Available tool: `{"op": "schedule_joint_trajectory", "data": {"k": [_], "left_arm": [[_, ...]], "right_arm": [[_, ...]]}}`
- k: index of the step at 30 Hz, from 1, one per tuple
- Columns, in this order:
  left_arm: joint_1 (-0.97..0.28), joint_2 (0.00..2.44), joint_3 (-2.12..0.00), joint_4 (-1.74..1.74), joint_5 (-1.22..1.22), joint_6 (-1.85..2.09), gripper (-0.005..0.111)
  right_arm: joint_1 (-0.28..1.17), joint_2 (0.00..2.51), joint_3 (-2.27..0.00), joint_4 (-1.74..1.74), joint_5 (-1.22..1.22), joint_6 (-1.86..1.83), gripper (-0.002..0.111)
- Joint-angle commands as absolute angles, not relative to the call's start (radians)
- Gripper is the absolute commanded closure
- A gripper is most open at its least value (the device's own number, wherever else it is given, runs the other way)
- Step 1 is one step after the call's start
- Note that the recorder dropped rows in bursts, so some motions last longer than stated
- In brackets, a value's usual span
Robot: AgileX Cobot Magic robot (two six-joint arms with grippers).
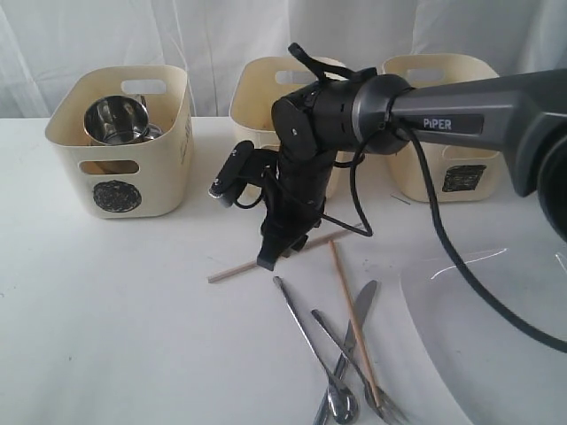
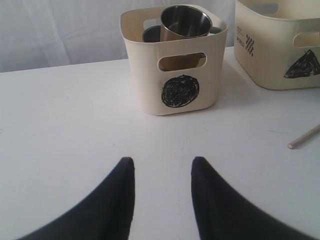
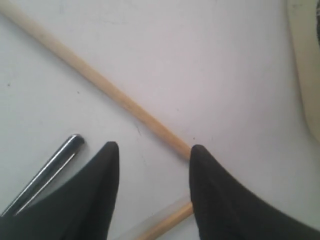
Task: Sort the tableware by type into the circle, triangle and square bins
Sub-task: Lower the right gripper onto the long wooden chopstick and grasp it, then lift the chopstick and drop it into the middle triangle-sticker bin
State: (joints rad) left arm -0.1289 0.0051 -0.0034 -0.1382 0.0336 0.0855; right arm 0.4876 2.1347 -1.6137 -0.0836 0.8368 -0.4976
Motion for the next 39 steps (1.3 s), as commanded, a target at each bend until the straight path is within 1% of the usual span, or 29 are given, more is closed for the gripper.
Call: {"op": "schedule_joint_trajectory", "data": {"k": [1, 6, 10, 21, 24, 35, 37, 39], "left_arm": [[-0.128, 0.000, 0.000, -0.141, 0.030, 0.086, 0.064], [-0.128, 0.000, 0.000, -0.141, 0.030, 0.086, 0.064], [-0.128, 0.000, 0.000, -0.141, 0.030, 0.086, 0.064], [-0.128, 0.000, 0.000, -0.141, 0.030, 0.086, 0.064], [-0.128, 0.000, 0.000, -0.141, 0.030, 0.086, 0.064], [-0.128, 0.000, 0.000, -0.141, 0.028, 0.086, 0.064], [-0.128, 0.000, 0.000, -0.141, 0.028, 0.086, 0.064], [-0.128, 0.000, 0.000, -0.141, 0.028, 0.086, 0.064]], "right_arm": [[0.464, 2.148, -1.621, -0.074, 0.838, -0.601, 0.066], [0.414, 2.180, -1.635, -0.032, 0.840, -0.634, 0.066], [0.379, 2.187, -1.657, 0.150, 0.876, -0.758, 0.066], [0.346, 2.196, -1.712, 0.210, 0.919, -0.860, 0.066], [0.346, 2.233, -1.724, 0.230, 0.929, -0.873, 0.066], [0.346, 2.286, -1.724, 0.234, 0.901, -0.895, 0.066], [0.346, 2.286, -1.724, 0.236, 0.922, -0.895, 0.067], [0.346, 2.286, -1.724, 0.244, 0.941, -0.887, 0.072]]}}
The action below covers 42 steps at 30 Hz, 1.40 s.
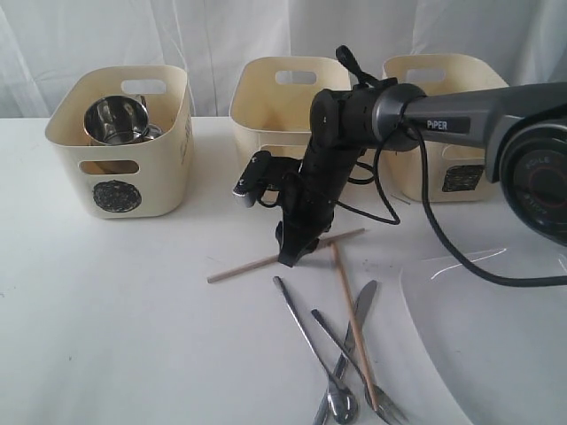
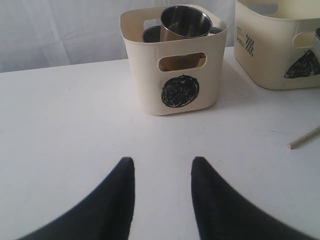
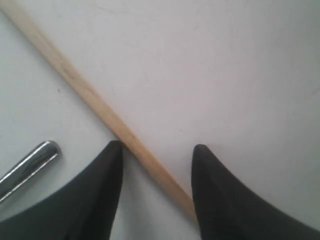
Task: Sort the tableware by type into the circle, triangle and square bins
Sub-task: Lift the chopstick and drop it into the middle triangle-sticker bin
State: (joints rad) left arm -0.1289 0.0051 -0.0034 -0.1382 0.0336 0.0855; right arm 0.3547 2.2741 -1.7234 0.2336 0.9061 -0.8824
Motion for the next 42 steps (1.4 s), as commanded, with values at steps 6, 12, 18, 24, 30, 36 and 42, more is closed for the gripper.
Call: {"op": "schedule_joint_trajectory", "data": {"k": [6, 12, 18, 24, 30, 36, 42], "left_arm": [[-0.128, 0.000, 0.000, -0.141, 0.028, 0.086, 0.064], [-0.128, 0.000, 0.000, -0.141, 0.028, 0.086, 0.064], [-0.128, 0.000, 0.000, -0.141, 0.028, 0.086, 0.064], [-0.128, 0.000, 0.000, -0.141, 0.028, 0.086, 0.064], [-0.128, 0.000, 0.000, -0.141, 0.028, 0.086, 0.064], [-0.128, 0.000, 0.000, -0.141, 0.028, 0.086, 0.064], [-0.128, 0.000, 0.000, -0.141, 0.028, 0.086, 0.064]], "right_arm": [[0.348, 2.286, -1.724, 0.265, 0.930, -0.853, 0.095], [0.348, 2.284, -1.726, 0.309, 0.880, -0.836, 0.108], [0.348, 2.273, -1.742, 0.366, 0.854, -0.833, 0.108], [0.348, 2.231, -1.761, 0.375, 0.885, -0.821, 0.108], [0.348, 2.169, -1.761, 0.461, 0.988, -0.826, 0.108], [0.347, 2.084, -1.755, 0.510, 0.989, -0.826, 0.108], [0.335, 2.026, -1.755, 0.512, 1.029, -0.826, 0.108]]}}
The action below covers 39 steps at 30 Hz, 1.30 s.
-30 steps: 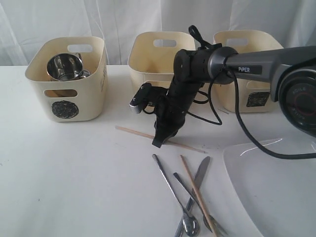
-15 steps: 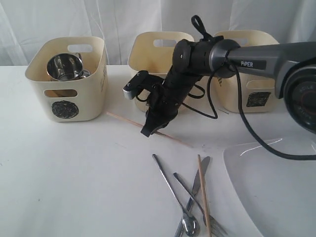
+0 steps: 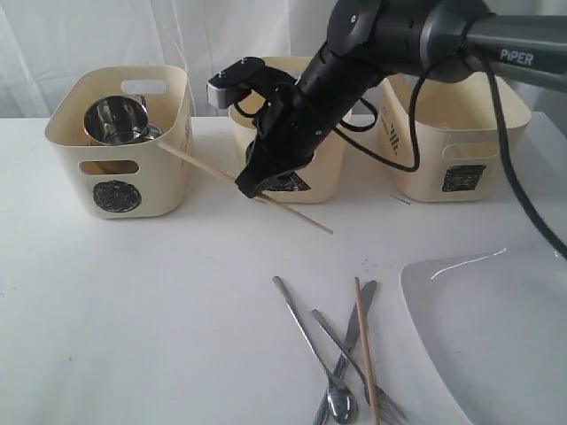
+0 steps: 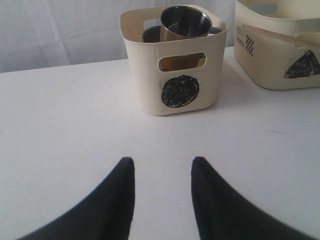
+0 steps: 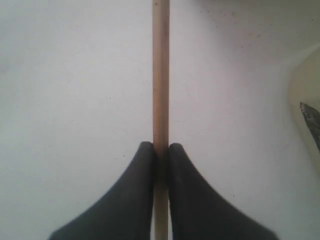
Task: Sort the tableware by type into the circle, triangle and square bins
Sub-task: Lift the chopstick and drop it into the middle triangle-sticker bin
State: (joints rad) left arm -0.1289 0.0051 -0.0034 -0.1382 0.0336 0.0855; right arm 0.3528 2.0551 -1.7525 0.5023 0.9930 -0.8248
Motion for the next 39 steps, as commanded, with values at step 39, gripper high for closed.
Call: {"op": "schedule_joint_trajectory", "data": {"k": [39], "left_arm": [[-0.128, 0.000, 0.000, -0.141, 0.028, 0.086, 0.064]], "right_arm": [[0.165, 2.037, -1.770, 0.899, 0.237, -0.780, 0.108]]}}
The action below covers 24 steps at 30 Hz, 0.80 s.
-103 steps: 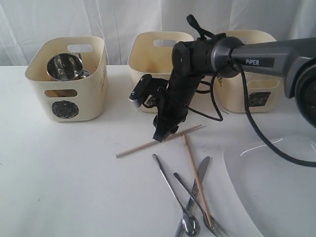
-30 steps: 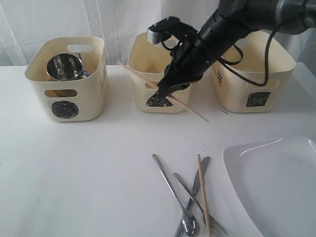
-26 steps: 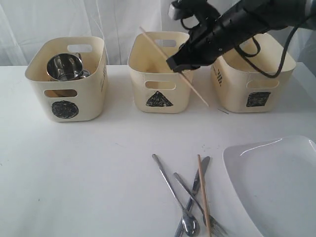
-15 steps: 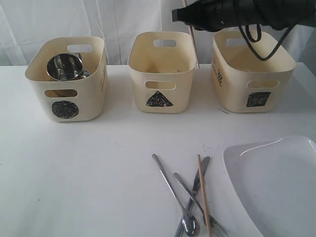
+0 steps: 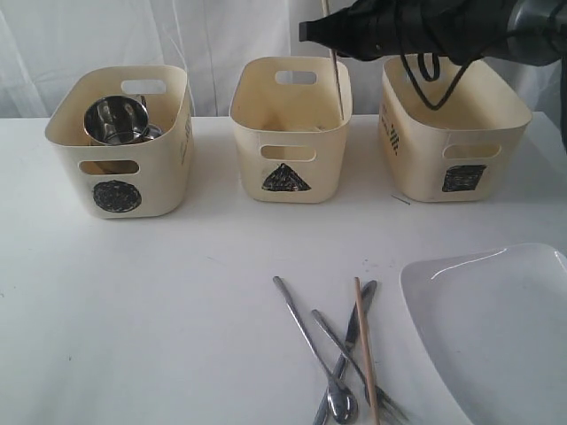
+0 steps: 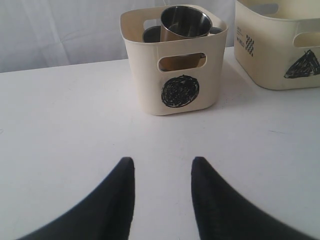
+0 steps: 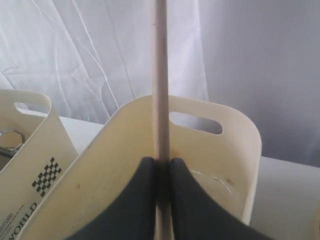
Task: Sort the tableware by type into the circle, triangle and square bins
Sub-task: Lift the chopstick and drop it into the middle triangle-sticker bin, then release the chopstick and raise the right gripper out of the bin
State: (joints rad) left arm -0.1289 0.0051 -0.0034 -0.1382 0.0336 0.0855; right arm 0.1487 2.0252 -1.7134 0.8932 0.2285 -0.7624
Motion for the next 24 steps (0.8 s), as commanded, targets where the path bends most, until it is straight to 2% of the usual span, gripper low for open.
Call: {"op": "schedule_joint_trajectory", "data": {"k": [1, 24], "left_arm": [[-0.128, 0.000, 0.000, -0.141, 0.028, 0.086, 0.064], [-0.128, 0.000, 0.000, -0.141, 0.028, 0.086, 0.064]], "right_arm": [[0.171, 2.037, -1.783, 0.899, 0.237, -0.793, 0.108], [0.199, 2.255, -1.928, 0.950, 0.158, -0.847, 0.108]]}}
